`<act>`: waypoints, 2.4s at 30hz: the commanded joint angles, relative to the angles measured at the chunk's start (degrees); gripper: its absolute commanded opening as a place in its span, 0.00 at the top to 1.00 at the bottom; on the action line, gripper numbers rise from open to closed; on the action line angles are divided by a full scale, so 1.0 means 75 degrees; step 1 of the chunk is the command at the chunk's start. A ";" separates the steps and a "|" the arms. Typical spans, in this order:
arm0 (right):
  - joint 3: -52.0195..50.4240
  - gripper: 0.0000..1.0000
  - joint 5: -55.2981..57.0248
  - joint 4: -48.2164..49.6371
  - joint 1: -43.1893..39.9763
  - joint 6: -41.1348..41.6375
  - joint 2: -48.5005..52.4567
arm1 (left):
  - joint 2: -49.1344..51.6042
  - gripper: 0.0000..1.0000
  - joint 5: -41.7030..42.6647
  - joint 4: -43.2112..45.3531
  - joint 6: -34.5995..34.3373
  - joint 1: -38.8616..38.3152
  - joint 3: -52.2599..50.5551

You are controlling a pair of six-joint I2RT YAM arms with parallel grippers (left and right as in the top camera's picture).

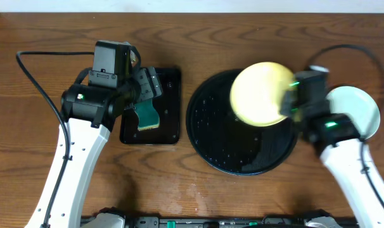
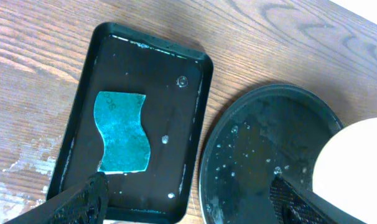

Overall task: Clean dirty plates on tray and stack at the side
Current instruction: 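Carry the yellow plate right and place it on the pale green stack, then release the yellow plate and withdraw the right gripper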

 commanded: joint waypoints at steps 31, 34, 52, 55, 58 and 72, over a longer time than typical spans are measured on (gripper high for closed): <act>0.0239 0.36 -0.4048 0.0935 -0.6330 -0.0463 0.0810 | -0.0006 0.16 0.0012 -0.0015 0.0073 0.0038 0.0108; 0.0239 0.37 -0.4957 0.0799 -0.5904 -0.0755 -0.0032 | -0.0006 0.16 0.0012 -0.0015 0.0073 0.0038 0.0108; 0.0236 0.01 -0.5182 -0.0889 -0.1349 -0.2381 -0.1562 | -0.0006 0.16 0.0012 -0.0015 0.0073 0.0038 0.0108; 0.0236 0.01 -0.5182 -0.0930 -0.1070 -0.2165 -0.1562 | -0.0006 0.16 0.0012 -0.0015 0.0073 0.0038 0.0108; 0.0236 0.01 -0.5149 -0.0927 -0.0982 -0.2127 -0.1562 | -0.0006 0.16 0.0012 -0.0015 0.0073 0.0038 0.0108; -0.0548 0.01 -0.4170 -0.0478 -0.0979 -0.2474 -0.2116 | -0.0006 0.16 0.0012 -0.0015 0.0073 0.0038 0.0108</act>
